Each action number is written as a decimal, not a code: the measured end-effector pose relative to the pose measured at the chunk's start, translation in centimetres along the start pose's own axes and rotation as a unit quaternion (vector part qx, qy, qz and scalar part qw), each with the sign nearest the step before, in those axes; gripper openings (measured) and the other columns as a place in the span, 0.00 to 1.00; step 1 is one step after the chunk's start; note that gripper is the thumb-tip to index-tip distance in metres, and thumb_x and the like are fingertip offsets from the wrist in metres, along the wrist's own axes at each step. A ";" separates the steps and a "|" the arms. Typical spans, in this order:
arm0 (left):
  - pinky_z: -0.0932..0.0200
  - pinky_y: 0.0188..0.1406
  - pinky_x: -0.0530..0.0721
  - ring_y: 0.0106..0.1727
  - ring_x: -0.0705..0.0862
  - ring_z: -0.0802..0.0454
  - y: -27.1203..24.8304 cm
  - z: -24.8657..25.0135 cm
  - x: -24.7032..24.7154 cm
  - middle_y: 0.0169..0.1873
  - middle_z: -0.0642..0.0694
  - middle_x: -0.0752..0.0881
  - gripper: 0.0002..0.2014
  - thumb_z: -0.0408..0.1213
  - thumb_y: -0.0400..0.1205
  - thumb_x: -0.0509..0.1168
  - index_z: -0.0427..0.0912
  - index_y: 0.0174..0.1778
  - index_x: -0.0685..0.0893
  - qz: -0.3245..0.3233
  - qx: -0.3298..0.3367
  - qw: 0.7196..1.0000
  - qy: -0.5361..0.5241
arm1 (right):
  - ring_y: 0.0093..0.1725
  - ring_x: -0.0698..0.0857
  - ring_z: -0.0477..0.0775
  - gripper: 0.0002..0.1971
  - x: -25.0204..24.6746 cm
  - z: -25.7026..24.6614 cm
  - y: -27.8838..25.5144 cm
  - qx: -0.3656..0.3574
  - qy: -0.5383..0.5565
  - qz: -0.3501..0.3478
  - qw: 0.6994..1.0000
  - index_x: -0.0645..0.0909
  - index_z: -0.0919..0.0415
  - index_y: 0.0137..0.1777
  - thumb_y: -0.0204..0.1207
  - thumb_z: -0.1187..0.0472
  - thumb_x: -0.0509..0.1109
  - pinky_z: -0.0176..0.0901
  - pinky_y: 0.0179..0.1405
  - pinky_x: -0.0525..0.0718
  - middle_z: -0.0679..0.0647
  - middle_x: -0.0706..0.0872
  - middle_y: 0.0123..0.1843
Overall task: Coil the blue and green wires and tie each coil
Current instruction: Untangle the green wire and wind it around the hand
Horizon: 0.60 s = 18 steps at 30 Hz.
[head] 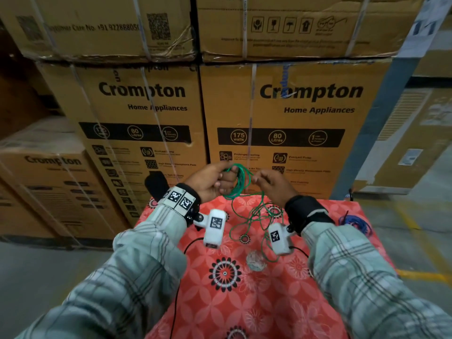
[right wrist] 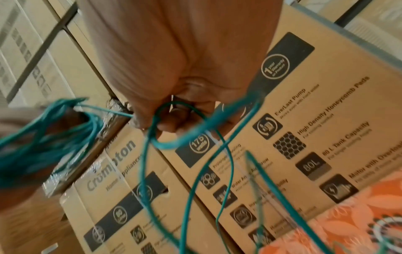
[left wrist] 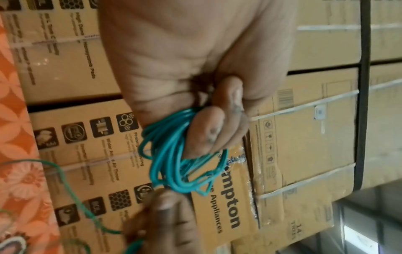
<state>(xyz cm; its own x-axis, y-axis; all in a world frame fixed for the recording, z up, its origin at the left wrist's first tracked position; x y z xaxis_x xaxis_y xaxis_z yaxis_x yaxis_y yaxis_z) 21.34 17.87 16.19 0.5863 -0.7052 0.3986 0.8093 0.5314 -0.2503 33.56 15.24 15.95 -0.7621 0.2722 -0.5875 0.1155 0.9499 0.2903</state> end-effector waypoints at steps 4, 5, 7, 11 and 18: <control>0.69 0.15 0.63 0.13 0.62 0.63 0.0 4.7 -1.0 0.14 0.56 0.65 0.15 0.42 0.89 0.48 0.46 0.38 0.71 0.043 0.104 0.986 -0.125 | 0.37 0.81 0.53 0.11 3.9 2.4 -1.5 0.051 -0.077 -0.040 0.995 0.80 0.61 0.40 0.83 0.60 0.62 0.44 0.37 0.77 0.53 0.84 0.36; 0.69 0.16 0.65 0.13 0.63 0.63 -0.1 6.1 -1.5 0.14 0.55 0.65 0.15 0.42 0.89 0.48 0.45 0.38 0.72 0.060 0.137 0.978 -0.143 | 0.40 0.84 0.58 0.11 5.2 3.4 -2.1 0.068 -0.095 -0.054 0.992 0.81 0.62 0.41 0.82 0.60 0.61 0.47 0.40 0.80 0.56 0.86 0.39; 0.67 0.19 0.68 0.16 0.66 0.61 -0.4 8.7 -2.8 0.16 0.54 0.68 0.15 0.41 0.90 0.47 0.45 0.39 0.73 0.097 0.193 0.963 -0.161 | 0.46 0.85 0.62 0.10 7.1 4.9 -3.6 0.100 -0.174 -0.083 0.976 0.81 0.58 0.43 0.78 0.59 0.59 0.50 0.44 0.82 0.58 0.87 0.43; 0.62 0.25 0.75 0.22 0.75 0.57 -0.4 9.6 -4.7 0.21 0.53 0.78 0.13 0.36 0.90 0.48 0.44 0.42 0.72 0.191 0.230 0.951 -0.080 | 0.58 0.79 0.61 0.11 8.6 2.6 -4.8 0.045 -0.316 -0.109 0.942 0.75 0.53 0.56 0.76 0.61 0.60 0.53 0.56 0.72 0.55 0.85 0.55; 0.55 0.47 0.84 0.49 0.87 0.43 1.1 5.1 -4.6 0.48 0.40 0.88 0.11 0.37 0.91 0.45 0.40 0.49 0.71 0.205 0.168 0.948 0.176 | 0.45 0.79 0.60 0.13 6.8 -6.9 -3.7 -0.185 -0.294 -0.126 0.929 0.77 0.56 0.47 0.84 0.50 0.54 0.51 0.45 0.74 0.55 0.84 0.41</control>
<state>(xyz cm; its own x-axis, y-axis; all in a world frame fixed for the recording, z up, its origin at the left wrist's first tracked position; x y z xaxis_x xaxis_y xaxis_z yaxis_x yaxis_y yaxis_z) 19.31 24.07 18.58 0.8723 -0.4890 -0.0050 0.4890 0.8723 -0.0020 23.56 12.54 16.16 -0.2435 0.1879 -0.9515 -0.3289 0.9069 0.2632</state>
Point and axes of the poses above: each hand's wrist, its own y-axis towards the middle knuckle, its own x-axis out of the palm, z = x × y, the point moved 10 cm from there along y, towards the middle knuckle
